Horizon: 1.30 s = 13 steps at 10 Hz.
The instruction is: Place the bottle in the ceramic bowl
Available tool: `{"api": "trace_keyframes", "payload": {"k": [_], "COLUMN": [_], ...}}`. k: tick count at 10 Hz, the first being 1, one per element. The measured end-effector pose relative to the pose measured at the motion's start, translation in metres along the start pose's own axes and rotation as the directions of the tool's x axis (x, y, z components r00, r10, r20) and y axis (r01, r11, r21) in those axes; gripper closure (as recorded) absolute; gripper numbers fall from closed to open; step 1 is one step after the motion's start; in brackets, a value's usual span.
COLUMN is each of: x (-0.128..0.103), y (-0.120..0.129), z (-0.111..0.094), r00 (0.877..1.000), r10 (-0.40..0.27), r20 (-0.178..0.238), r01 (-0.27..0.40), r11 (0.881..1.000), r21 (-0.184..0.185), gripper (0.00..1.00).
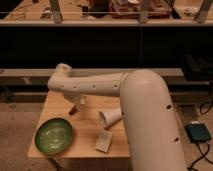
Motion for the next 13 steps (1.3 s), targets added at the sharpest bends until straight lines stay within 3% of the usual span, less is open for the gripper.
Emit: {"api": "trace_keyframes", "payload": {"k": [2,4,6,8,11,13], "x": [-0.023,-0.064,-0.105,-0.137,-0.147,-0.144], "y": [-0.008,-0.018,-0.041,-0.058,-0.062,-0.085], "z": [-0.016,-0.034,-0.047,-0.046,-0.031,-0.027], "r00": [1.0,0.998,0.997,0.996,0.996,0.995], "r10": [-0.004,-0.013,-0.021,-0.032,-0.049,-0.074], "r20": [-0.025,-0.057,-0.079,-0.079,-0.075,-0.069], "r01": [0.005,0.017,0.028,0.042,0.057,0.081], "r11": [1.0,0.998,0.995,0.992,0.993,0.99], "r21": [0.03,0.06,0.096,0.116,0.107,0.112], "gripper": [0.76,0.57,0.52,0.35,0.29,0.29]}}
